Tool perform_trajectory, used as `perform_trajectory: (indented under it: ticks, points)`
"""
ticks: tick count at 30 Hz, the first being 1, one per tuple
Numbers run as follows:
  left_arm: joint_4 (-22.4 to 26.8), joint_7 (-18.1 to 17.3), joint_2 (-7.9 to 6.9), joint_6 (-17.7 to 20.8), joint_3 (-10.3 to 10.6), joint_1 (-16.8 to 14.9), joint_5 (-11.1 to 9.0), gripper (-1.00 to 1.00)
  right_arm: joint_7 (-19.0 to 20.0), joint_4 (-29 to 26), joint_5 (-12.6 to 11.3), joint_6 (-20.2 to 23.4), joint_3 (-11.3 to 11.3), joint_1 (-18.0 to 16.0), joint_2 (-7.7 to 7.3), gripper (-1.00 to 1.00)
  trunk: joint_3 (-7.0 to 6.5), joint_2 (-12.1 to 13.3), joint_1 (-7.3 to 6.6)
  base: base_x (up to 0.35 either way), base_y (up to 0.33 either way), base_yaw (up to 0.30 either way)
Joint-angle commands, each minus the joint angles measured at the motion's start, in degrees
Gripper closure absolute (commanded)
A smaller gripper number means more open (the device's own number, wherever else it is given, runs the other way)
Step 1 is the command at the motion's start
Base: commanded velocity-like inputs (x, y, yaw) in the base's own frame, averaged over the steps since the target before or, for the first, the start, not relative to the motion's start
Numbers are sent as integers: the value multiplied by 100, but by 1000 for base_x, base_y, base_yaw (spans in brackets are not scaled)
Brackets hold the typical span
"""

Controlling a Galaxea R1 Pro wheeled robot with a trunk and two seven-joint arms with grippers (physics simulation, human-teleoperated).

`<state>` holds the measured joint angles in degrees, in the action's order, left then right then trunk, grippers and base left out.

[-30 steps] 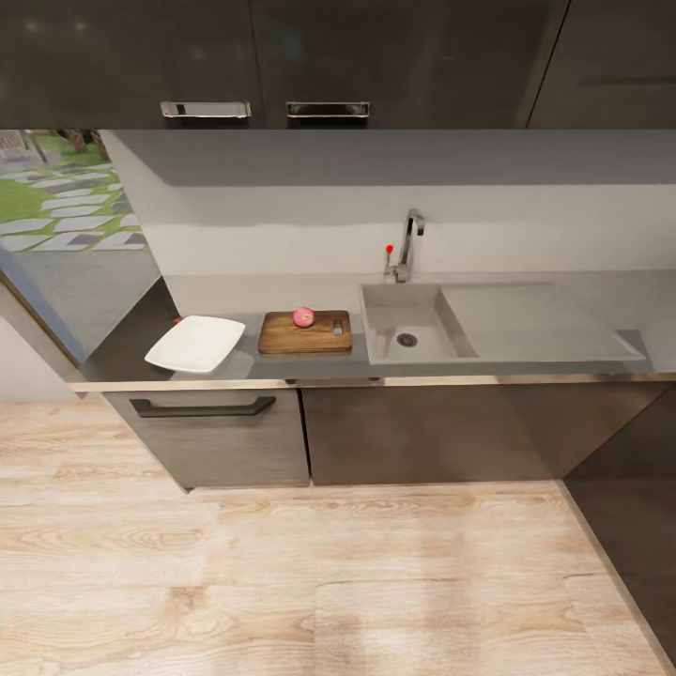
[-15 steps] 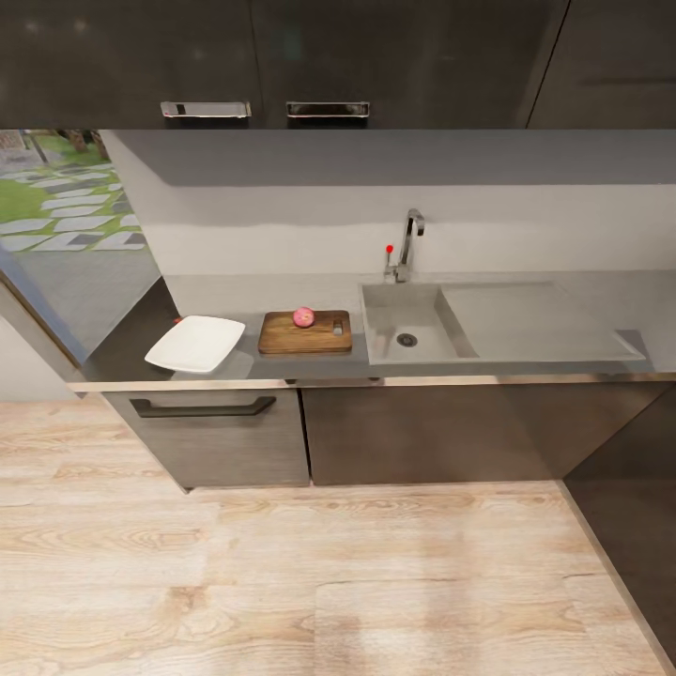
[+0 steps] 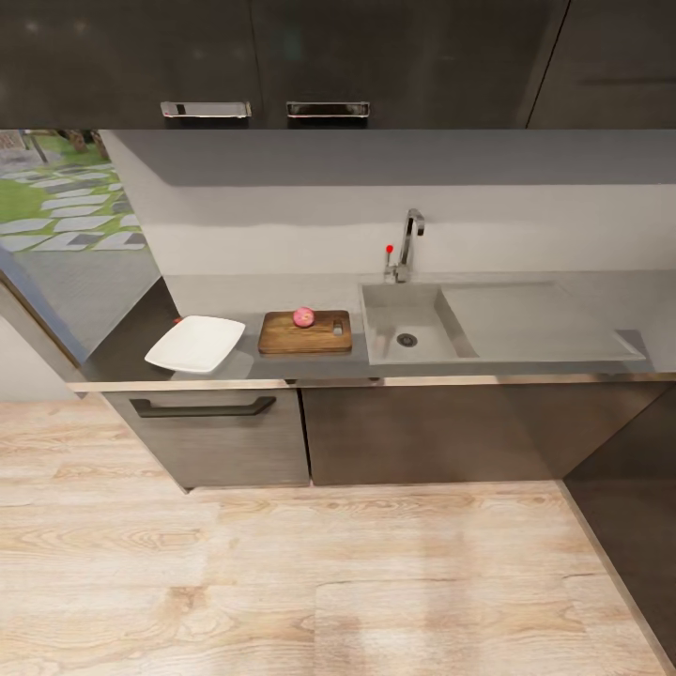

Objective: In the kitchen, take the Vidalia onion out of the sink, dice it on the chopping board with the paring knife, put the diced onion into the bowl on the countertop, then place both the paring knife and the chopping board into the sink.

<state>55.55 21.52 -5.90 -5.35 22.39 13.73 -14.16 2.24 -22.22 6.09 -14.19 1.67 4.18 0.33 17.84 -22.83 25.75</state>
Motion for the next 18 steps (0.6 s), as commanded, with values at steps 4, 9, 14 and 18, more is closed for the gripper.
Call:
perform_trajectory:
  ticks: [4, 9, 14, 18]
  points:
    - [1, 37, -6, -29, 28, -2, -60, -100, 5, -10, 59, -5, -18, 3, 2, -100, 7, -9, 3, 0, 0, 0]
    - [0, 37, 7, -28, 28, -2, -60, -100, 9, -10, 59, -5, -18, 3, 2, -100, 7, -9, 3, 0, 0, 0]
    - [-6, 37, 9, -28, 28, -2, -60, -100, 10, -16, 55, -10, -18, 3, 10, -100, 7, -9, 3, 0, 0, 0]
    - [-8, 37, 9, -28, 28, -2, -60, -100, 13, -16, 48, -9, -14, 3, 10, -100, 7, -9, 3, 0, 0, 0]
